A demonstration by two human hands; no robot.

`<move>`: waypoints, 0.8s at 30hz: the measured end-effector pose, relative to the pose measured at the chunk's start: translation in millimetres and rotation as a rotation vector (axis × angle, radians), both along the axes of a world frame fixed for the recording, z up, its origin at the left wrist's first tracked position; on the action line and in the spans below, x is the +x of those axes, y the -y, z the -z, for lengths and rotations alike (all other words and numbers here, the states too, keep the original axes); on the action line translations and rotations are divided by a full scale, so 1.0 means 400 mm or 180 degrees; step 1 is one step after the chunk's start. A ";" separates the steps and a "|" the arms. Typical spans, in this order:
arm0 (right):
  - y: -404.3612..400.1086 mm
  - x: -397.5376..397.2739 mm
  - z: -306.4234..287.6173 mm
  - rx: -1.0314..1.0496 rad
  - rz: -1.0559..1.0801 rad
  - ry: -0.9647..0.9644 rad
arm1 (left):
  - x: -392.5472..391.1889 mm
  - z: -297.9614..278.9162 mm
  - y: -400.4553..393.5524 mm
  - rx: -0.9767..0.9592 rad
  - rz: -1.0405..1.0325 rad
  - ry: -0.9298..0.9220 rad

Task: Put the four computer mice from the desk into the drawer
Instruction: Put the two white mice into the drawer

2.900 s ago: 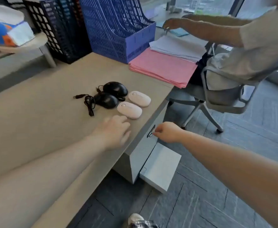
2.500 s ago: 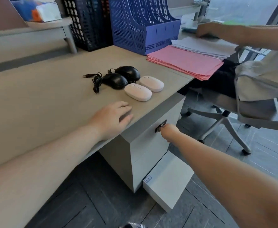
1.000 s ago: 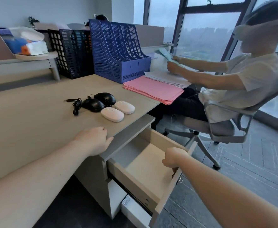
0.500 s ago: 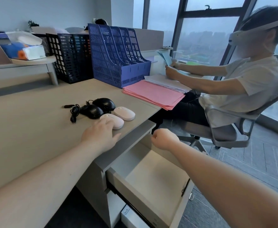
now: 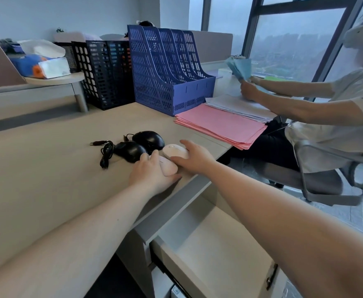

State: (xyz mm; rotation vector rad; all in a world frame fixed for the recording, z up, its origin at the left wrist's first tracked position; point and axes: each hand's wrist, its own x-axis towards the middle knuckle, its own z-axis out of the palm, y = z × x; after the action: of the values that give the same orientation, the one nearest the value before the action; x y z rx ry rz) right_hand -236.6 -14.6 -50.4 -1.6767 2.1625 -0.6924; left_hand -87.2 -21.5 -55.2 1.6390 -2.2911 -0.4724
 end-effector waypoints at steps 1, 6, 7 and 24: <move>0.005 0.007 -0.003 0.0023 0.0004 -0.0029 | -0.002 -0.004 0.002 -0.0013 -0.0018 0.0004; -0.008 -0.002 -0.045 0.0369 -0.0157 -0.0366 | -0.012 -0.029 0.003 0.0044 -0.0143 0.0155; -0.016 -0.011 -0.058 0.0518 -0.0186 -0.0473 | -0.014 -0.034 -0.003 0.0071 -0.0151 0.0179; -0.306 -0.175 0.062 0.1444 0.0046 -0.0740 | -0.162 0.080 -0.295 0.0336 0.0202 0.0171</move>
State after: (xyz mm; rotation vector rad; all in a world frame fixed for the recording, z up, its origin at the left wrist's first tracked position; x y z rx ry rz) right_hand -306.4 107.6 -75.3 -1.5527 2.2648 0.0047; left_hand -151.8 96.5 -87.1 1.6500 -2.4013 -0.5799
